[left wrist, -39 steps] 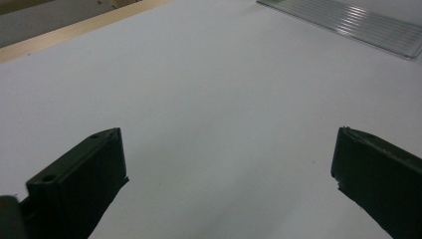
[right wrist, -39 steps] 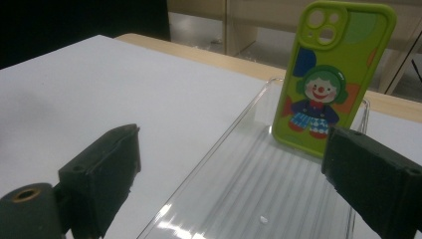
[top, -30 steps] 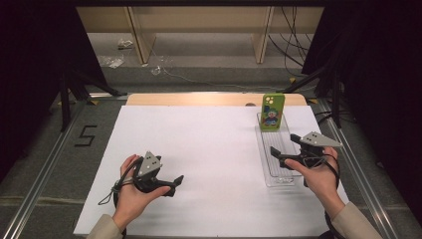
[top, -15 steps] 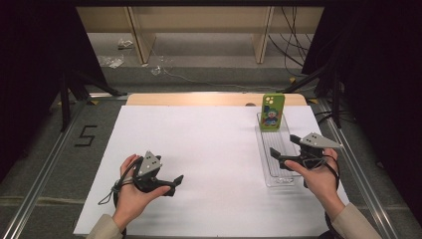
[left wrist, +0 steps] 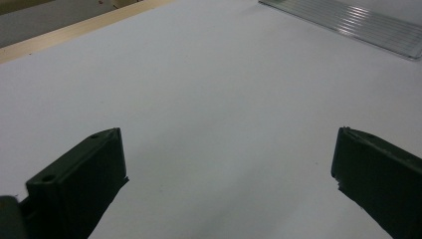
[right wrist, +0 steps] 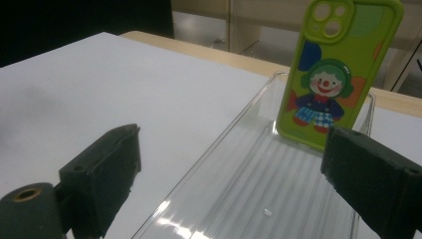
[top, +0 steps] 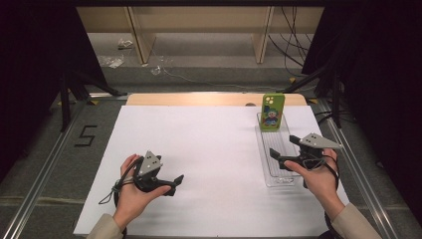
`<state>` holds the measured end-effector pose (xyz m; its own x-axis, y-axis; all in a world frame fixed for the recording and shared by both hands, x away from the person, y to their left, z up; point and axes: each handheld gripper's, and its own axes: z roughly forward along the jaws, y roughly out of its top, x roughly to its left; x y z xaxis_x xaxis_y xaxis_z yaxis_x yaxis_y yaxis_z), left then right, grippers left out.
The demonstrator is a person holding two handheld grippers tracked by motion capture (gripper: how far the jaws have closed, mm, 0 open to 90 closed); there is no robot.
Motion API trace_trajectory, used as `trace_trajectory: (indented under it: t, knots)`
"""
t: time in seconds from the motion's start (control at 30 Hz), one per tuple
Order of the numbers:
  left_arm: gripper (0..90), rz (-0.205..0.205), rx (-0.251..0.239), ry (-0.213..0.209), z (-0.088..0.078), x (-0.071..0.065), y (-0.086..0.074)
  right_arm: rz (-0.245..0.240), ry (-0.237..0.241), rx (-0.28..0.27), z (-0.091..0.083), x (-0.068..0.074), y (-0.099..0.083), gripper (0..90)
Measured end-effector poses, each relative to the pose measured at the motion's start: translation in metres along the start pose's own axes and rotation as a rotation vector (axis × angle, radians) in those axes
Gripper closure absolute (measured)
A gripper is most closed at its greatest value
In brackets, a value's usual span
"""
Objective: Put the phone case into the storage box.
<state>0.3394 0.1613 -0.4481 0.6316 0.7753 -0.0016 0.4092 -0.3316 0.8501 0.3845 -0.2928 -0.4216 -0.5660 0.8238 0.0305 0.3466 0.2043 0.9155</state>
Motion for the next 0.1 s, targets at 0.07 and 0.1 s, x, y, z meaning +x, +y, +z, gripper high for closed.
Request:
trace_trajectory:
  t: [0.07,0.1]
  knots:
    - [0.2,0.000,0.001,0.000,0.0002,0.0001,0.0000,0.000,0.000,-0.001,0.0001,0.0000,-0.0001,9.8]
    - [0.2,-0.001,0.001,0.000,0.0003,0.0002,0.0000,0.000,0.001,-0.001,-0.0001,0.0000,-0.0001,9.8]
